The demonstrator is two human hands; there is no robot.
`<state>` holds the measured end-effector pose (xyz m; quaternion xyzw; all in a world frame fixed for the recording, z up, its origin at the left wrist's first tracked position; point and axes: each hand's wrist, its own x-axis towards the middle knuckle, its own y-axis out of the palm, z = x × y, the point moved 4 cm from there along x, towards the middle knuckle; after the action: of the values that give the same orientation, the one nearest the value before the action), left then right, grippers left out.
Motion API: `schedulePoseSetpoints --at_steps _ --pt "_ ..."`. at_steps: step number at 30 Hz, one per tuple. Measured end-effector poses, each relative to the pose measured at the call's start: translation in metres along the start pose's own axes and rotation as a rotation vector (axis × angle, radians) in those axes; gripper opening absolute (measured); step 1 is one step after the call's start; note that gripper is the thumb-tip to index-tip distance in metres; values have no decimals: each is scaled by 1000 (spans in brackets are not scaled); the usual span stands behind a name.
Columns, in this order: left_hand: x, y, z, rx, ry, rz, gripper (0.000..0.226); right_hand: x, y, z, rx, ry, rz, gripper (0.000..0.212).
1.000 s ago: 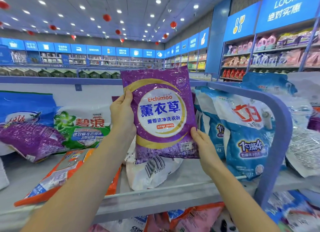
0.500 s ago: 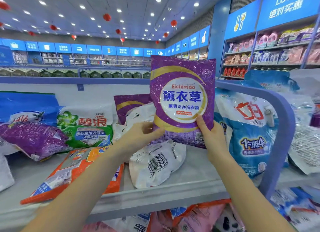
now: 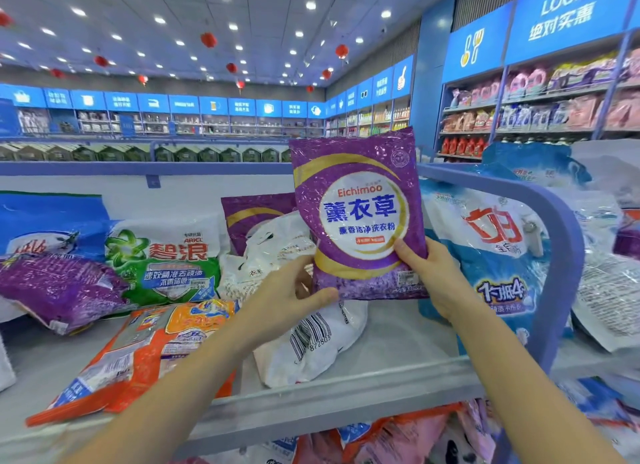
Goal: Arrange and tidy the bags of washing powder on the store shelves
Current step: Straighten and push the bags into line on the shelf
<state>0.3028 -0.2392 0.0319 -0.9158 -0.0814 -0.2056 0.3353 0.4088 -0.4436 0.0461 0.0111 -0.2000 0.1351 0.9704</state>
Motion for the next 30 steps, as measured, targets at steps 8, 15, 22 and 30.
schedulePoseSetpoints --at_steps 8,15,22,30 --pt "-8 30 1 941 77 106 121 14 -14 8 -19 -97 -128 22" --pt "-23 -13 22 1029 82 67 86 13 -10 9 -129 -156 -184 15" --pt "-46 -52 50 1003 56 85 89 23 5 -26 -285 -51 -211 29" --pt "-59 -52 49 1032 258 -99 79 52 11 -61 -390 96 -224 39"
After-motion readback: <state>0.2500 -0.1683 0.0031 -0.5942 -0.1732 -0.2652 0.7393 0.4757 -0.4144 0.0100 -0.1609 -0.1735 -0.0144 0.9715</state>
